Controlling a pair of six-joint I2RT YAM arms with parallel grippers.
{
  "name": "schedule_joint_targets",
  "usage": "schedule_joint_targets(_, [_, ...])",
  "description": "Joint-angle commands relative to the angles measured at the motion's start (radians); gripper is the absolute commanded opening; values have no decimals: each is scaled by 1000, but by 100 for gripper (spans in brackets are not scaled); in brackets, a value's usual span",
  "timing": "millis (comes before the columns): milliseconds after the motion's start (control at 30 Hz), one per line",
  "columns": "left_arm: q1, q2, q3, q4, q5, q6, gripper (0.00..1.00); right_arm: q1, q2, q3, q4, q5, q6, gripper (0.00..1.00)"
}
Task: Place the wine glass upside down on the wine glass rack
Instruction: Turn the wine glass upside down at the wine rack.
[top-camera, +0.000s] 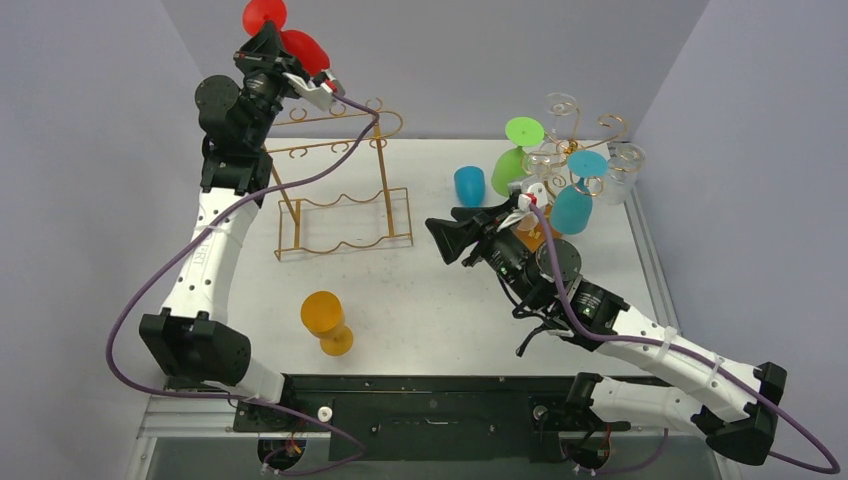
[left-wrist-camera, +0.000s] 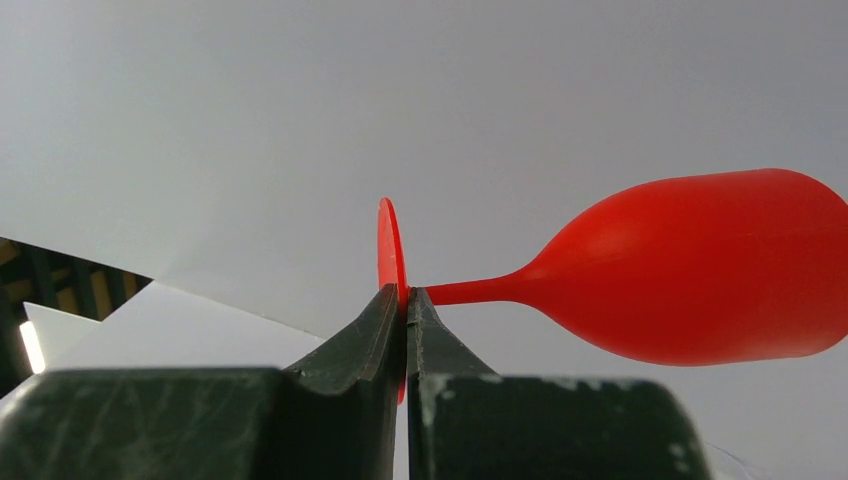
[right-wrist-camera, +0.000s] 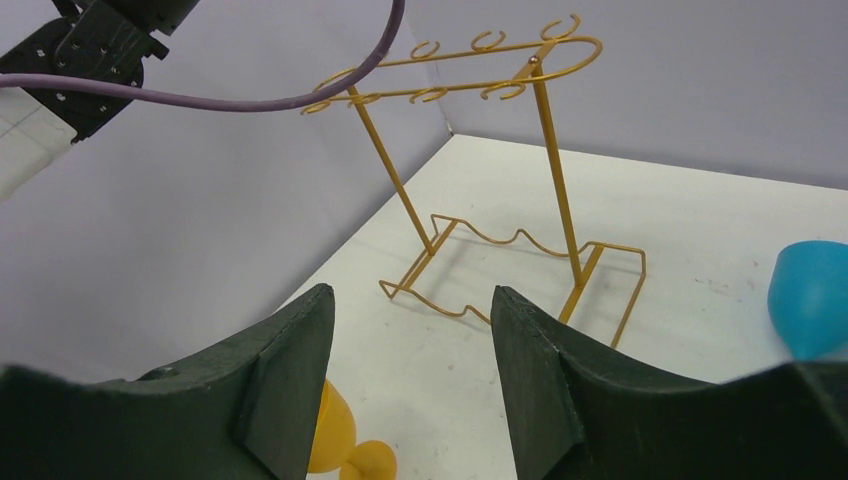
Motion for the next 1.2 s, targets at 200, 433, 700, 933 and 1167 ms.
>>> schedule_joint_targets(200, [-3,61,23,154,5,171,0,-75,23,-50,106,-96,63,53])
schedule_joint_targets(433, [0,81,-9,63,-14,205,0,-131,14,-79,133,-145,91,52])
schedule_joint_targets(700, [-2,111,-8,-31,-32,193,0,-158,3,-110,154,-167,116,50])
schedule_joint_targets(933, [1,122,-27,-74,-45,185,0,-168,0,-125,166,-182,131,48])
schedule_joint_targets(1167, [4,124,-28,-146,-33,179,0,-171,0,-134,169,-183,145,47])
